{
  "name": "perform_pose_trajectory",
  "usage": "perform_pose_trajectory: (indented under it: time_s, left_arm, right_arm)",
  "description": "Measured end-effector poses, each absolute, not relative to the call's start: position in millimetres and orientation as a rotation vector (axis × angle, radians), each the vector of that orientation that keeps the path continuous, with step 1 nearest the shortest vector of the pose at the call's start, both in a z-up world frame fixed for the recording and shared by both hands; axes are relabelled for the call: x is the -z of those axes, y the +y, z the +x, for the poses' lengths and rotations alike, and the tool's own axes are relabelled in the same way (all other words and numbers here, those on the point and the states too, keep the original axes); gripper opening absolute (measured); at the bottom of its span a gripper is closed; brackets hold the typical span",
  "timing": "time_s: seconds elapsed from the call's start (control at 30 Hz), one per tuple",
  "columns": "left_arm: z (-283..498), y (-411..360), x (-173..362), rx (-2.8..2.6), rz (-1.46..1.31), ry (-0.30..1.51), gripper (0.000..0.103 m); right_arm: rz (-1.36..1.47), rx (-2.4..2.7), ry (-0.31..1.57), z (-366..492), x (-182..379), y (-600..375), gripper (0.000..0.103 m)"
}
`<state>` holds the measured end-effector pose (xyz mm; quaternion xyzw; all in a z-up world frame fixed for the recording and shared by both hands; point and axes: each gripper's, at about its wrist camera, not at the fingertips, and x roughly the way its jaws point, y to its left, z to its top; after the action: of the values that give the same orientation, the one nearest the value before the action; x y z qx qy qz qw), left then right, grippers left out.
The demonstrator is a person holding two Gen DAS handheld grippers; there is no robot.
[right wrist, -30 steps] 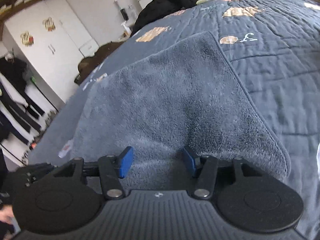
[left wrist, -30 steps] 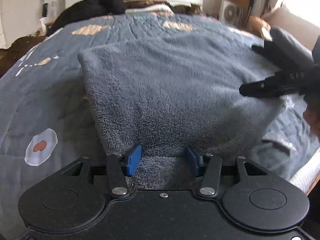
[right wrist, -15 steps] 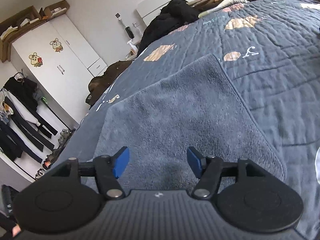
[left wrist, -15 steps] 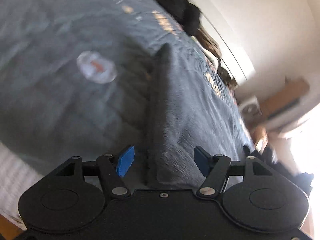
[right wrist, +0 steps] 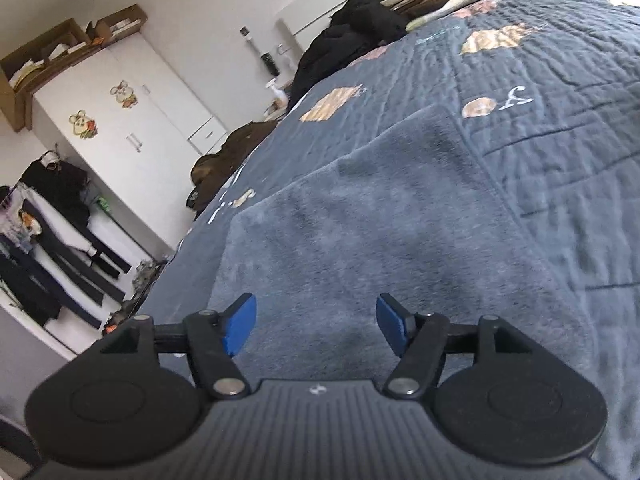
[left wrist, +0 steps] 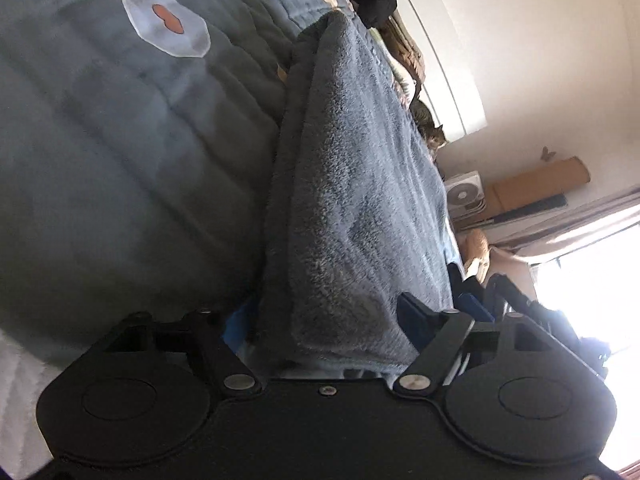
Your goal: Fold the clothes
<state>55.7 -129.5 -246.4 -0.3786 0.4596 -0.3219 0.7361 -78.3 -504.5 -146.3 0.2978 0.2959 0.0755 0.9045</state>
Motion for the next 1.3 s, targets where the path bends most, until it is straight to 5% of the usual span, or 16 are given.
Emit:
perform_pose_trajectory:
  time_s: [0.27,0.33,0.37,0.4,0.47,0.7,0.73,0.8,0.87,1.3]
  left_arm:
    - [60.0,-147.7,249.6,0.703,-0.905,0.976,0.075]
    - [63.3,-151.9,247.7,0.698,-0.903,0.961,0.062]
    - [64.6,-152.4,247.8,0.692,-0.906,0.954,0.040]
    - [64.3,-153.1,249.3,0.690,-0.913,0.954,0.035]
    - [60.7,-152.9,251.8,0.676,-0.914,0.949,0.035]
    - [52.5,-159.3,260.1,0.649,-0.934,0.959,0.059]
    - [53.1,-162.5,258.3,0.645,-0.928,0.955,0.057]
    - [55.0,-165.9,253.8,0.637,-0.914,0.953,0.032]
    - [61.4,-162.6,242.6,0.654,-0.883,0.937,0.027]
    - [125.1,-114.5,125.3,0.741,-0.526,0.793,0.023]
  right_arm:
    - [0.606,-0.170,0.625,-77.9,147.4,-497.6,0.066]
    - [0.608,-0.171,0.625,-78.4,147.7,-498.3,0.066]
    - [0.609,-0.170,0.625,-78.8,147.6,-498.9,0.067]
    - [0.610,-0.169,0.624,-79.2,147.5,-499.6,0.067]
    - [0.612,-0.165,0.623,-80.1,147.7,-500.8,0.067]
    - [0.619,-0.166,0.623,-79.6,148.0,-503.0,0.067]
    - [0.616,-0.167,0.625,-79.7,148.1,-502.4,0.067]
    - [0.611,-0.169,0.628,-79.4,148.0,-501.8,0.067]
    - [0.609,-0.167,0.628,-80.1,147.9,-501.8,0.067]
    - [0.667,-0.213,0.600,-81.5,142.1,-507.5,0.067]
